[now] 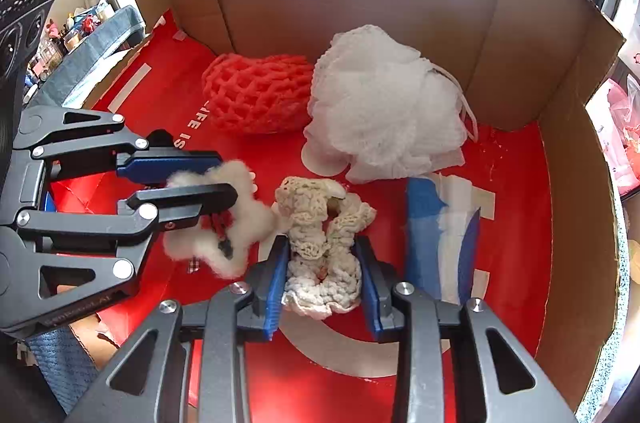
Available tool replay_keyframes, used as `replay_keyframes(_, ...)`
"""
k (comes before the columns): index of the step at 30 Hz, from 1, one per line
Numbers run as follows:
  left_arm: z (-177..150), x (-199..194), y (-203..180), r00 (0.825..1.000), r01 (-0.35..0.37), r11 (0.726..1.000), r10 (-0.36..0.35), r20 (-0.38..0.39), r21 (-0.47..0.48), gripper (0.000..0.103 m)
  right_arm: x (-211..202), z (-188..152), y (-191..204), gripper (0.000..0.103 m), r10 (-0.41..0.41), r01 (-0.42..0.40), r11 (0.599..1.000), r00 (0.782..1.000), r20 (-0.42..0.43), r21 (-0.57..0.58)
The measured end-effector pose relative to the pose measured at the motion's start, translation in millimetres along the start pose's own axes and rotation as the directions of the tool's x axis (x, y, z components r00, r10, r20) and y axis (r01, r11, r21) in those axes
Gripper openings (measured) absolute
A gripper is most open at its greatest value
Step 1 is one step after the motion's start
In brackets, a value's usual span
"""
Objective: Organize soft objects
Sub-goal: 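Carry both scrunchies into the box with left and right tools, then open both tools to release the scrunchies in the box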
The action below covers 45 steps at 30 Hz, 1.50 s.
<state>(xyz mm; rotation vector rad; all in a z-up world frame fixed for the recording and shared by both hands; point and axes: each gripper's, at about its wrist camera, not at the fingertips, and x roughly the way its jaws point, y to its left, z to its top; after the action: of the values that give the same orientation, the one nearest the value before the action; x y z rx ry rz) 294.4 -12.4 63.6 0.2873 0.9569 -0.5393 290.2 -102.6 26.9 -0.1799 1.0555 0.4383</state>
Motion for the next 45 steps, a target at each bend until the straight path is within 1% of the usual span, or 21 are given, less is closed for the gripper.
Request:
replay_keyframes(8,2.7,0.2,-1.7,1.000,-0.009,1.000,0.009,-0.008,-0.008,0.016,4.6,-0.9,1.5,0.037,0.002,-0.002,1.000,1.000,-0.006,-0.007)
replay_keyframes(15,4.6,4.7,0.5,1.000,-0.006,1.000,0.006,-0.012,-0.019,0.017,4.4,-3.3,0.9,0.042,0.008,-0.008,1.000,1.000,-0.006,-0.010)
replay_keyframes(22,6.9,5.5,1.5,1.000,-0.004,1.000,0.003,-0.019,-0.022,0.017,2.8,-6.6,1.8,0.044,0.015,-0.015,1.000,1.000,-0.003,-0.014)
replay_keyframes(36,10.9,2.0,3.4,1.000,-0.013,1.000,0.012,-0.026,-0.028,0.017,-2.3,-9.8,5.6,0.046,0.018,-0.018,0.999,1.000,-0.001,-0.031)
replay_keyframes(42,11.7,-3.5,4.3,1.000,-0.008,0.999,0.007,-0.014,-0.042,0.017,-9.2,-10.2,8.2,0.047,0.015,-0.015,0.999,1.000,0.013,-0.033)
replay_keyframes(45,11.6,-10.8,5.0,1.000,-0.004,0.999,0.004,-0.002,-0.052,0.017,-14.2,-11.7,7.4,0.051,0.011,-0.011,0.999,1.000,0.024,-0.033)
